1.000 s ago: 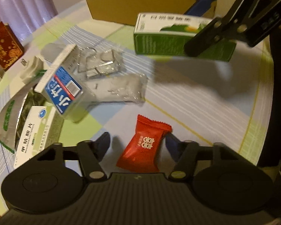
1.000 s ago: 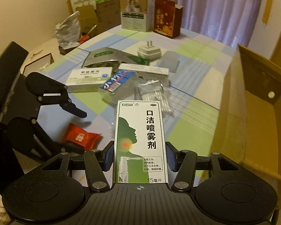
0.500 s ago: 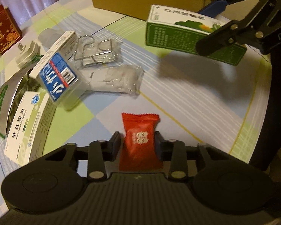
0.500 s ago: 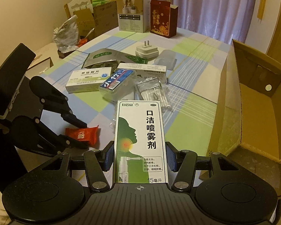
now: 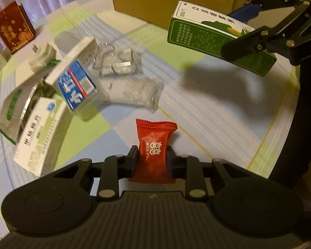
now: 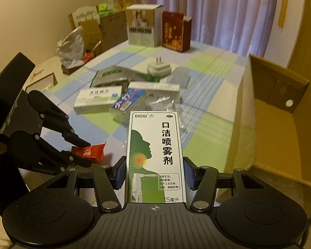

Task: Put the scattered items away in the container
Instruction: 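Carry both items over the cardboard box and open both tools to drop them, then move both tools back over the remaining items on the table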

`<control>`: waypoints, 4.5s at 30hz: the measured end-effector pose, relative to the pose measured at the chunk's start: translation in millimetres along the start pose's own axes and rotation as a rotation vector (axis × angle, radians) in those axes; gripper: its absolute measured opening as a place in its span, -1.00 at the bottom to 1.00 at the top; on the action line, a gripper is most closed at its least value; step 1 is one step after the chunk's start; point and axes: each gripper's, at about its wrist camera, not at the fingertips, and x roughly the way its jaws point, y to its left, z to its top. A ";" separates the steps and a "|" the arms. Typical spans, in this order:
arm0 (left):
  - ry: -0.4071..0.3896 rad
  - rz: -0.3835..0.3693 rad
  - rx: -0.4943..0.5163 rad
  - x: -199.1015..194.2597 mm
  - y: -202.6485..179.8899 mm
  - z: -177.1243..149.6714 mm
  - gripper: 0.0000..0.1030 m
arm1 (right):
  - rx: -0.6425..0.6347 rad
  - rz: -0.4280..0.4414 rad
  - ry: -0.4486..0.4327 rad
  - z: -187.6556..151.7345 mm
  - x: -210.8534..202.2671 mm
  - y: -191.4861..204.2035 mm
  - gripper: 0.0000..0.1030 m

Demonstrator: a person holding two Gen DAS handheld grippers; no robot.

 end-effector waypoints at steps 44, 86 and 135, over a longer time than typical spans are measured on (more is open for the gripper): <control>-0.347 0.043 0.059 -14.5 -62.2 216.6 -0.26 | 0.234 -0.351 -0.065 25.3 -34.9 -188.3 0.12; -0.341 0.312 -0.233 -92.8 -5.4 36.8 0.97 | 0.196 -0.220 -0.253 36.0 -75.2 -65.9 0.81; -0.158 0.234 -0.101 -21.1 139.5 -60.9 0.98 | 0.130 -0.113 0.032 68.4 100.1 92.3 0.81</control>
